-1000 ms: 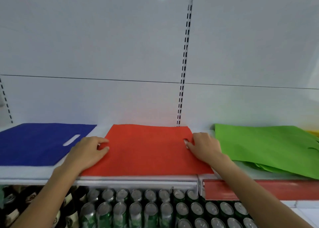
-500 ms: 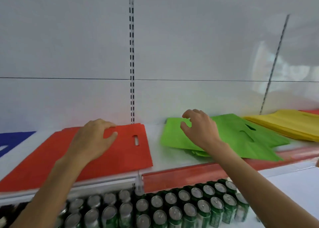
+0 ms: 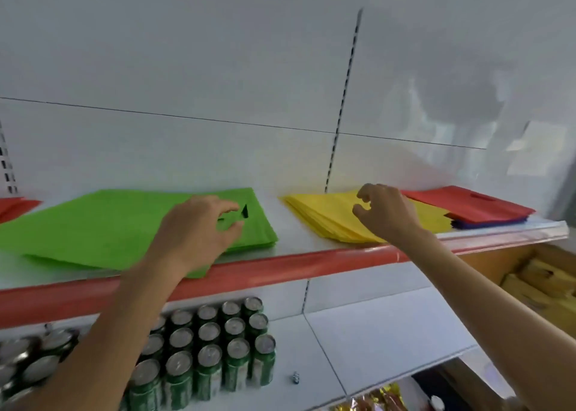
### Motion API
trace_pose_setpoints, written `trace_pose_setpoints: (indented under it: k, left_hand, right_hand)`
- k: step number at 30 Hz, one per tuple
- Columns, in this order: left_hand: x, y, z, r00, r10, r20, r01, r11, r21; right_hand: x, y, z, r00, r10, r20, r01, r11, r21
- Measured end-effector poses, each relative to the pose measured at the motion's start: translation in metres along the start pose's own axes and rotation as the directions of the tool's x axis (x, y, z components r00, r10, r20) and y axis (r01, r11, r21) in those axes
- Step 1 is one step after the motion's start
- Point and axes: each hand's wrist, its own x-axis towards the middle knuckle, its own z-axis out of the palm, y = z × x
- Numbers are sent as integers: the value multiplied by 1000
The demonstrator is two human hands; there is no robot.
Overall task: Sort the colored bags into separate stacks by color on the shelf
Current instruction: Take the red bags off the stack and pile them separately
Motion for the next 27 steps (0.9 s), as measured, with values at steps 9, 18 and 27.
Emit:
trace_pose_setpoints:
  k: [9, 18, 27]
  left_hand:
    - [63, 127, 79, 994, 100, -32, -97, 991, 95]
    - [143, 266, 188, 987, 152, 51, -153, 988, 15]
    - [200, 415, 333, 997, 65, 42, -64, 997, -31]
  right_hand:
    - [59, 143, 21, 1000, 1, 14, -1, 1000, 21]
    - [121, 328, 7, 998, 67, 9, -67, 998, -10]
    - [174, 530, 32, 998, 28, 58, -26, 999, -46]
